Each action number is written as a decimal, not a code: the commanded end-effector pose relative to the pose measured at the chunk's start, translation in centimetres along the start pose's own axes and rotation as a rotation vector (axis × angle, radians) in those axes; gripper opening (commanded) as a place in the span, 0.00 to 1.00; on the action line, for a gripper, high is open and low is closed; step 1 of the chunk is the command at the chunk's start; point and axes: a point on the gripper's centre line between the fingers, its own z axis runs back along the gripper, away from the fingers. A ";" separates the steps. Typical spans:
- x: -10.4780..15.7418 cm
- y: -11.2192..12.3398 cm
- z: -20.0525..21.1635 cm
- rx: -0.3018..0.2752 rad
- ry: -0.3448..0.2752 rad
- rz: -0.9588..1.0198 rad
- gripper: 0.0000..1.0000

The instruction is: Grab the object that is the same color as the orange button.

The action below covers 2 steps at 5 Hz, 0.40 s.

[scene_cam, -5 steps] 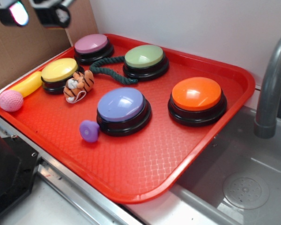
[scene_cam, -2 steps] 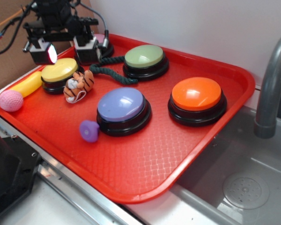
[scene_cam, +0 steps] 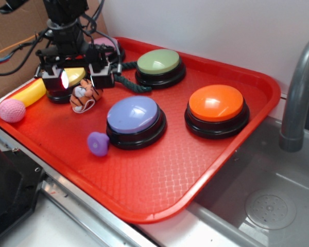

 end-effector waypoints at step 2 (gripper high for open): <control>0.9 1.2 -2.5 -0.043 0.007 0.022 1.00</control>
